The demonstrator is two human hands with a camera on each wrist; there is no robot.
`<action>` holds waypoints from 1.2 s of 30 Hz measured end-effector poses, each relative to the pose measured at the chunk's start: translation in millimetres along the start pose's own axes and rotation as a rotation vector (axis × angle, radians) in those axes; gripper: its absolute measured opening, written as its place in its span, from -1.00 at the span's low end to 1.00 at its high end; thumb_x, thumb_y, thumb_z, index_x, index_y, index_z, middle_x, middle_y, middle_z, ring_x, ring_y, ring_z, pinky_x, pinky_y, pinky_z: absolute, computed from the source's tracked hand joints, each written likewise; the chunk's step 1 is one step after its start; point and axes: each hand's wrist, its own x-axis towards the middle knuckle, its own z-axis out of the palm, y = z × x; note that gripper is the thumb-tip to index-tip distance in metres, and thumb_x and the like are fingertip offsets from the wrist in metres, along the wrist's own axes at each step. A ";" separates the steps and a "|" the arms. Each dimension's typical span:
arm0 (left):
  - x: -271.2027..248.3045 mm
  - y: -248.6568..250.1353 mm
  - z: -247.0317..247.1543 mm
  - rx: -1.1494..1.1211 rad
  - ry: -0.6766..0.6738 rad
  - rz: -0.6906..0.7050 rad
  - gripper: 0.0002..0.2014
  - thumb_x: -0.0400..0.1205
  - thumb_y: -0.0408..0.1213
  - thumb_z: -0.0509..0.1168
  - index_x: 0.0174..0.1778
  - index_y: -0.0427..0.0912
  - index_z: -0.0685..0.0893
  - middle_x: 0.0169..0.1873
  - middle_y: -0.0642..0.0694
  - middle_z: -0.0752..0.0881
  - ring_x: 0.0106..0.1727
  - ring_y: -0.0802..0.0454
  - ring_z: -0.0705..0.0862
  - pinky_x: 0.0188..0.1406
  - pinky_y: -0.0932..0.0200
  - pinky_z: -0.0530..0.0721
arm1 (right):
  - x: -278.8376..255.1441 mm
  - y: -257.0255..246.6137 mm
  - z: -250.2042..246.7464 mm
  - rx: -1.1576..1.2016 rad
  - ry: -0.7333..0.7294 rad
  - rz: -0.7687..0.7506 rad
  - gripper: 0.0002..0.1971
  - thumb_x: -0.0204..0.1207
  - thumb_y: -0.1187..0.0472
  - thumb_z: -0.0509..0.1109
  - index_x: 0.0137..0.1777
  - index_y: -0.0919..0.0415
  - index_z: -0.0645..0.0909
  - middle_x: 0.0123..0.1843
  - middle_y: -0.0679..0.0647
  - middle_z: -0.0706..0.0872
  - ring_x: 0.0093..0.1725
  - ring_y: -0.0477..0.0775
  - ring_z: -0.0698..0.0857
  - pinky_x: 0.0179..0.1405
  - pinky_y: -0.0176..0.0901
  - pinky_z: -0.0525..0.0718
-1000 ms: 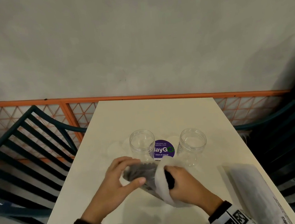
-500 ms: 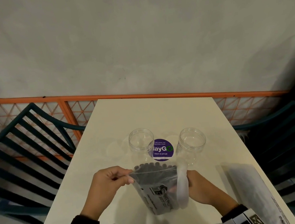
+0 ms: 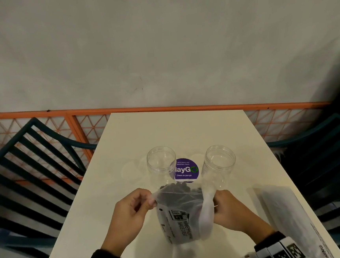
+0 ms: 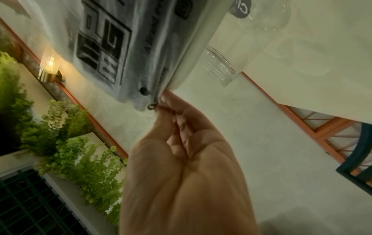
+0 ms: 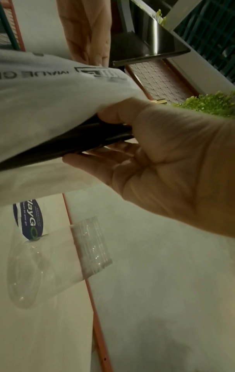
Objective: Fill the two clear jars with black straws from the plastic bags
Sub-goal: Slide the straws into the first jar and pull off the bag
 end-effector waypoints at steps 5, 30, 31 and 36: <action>-1.2 4.5 0.3 0.036 -0.018 0.007 -0.88 0.54 -0.34 0.36 -0.28 -0.03 0.65 -0.31 -0.04 0.80 -0.21 -0.08 0.74 -0.09 0.03 0.66 | 0.8 2.8 -6.9 0.017 -0.001 0.024 -0.76 0.47 0.39 0.38 0.13 0.25 0.64 -0.18 -0.33 0.61 -0.17 -0.53 0.64 -0.23 -0.58 0.58; -1.2 -7.3 7.0 -0.230 -0.137 -0.056 -0.78 0.37 -0.29 0.46 -0.07 -0.12 0.76 -0.05 -0.09 0.80 -0.06 0.03 0.76 -0.08 0.31 0.69 | -5.3 5.8 8.1 0.316 0.108 -0.043 -0.44 0.31 0.21 0.60 0.28 -0.05 0.48 0.01 -0.29 0.72 -0.02 -0.14 0.72 -0.06 -0.36 0.65; 0.1 -6.5 8.6 -0.237 -0.106 -0.045 -0.86 0.33 -0.27 0.51 -0.21 -0.14 0.78 -0.12 -0.09 0.81 -0.11 0.03 0.76 -0.13 0.33 0.69 | -5.0 3.2 8.2 0.320 0.127 -0.052 -0.45 0.29 0.19 0.60 0.26 -0.08 0.51 0.05 -0.25 0.73 0.05 -0.11 0.72 -0.01 -0.34 0.66; 3.5 -0.7 20.5 -0.361 -0.082 -0.039 -0.92 0.55 -0.37 0.34 -0.19 -0.32 0.67 -0.25 -0.07 0.80 -0.17 0.12 0.73 -0.10 0.30 0.70 | -0.6 -10.1 -1.2 0.360 0.219 -0.101 -0.40 0.20 0.27 0.62 0.20 -0.16 0.51 0.10 -0.33 0.71 0.16 -0.29 0.65 0.07 -0.53 0.55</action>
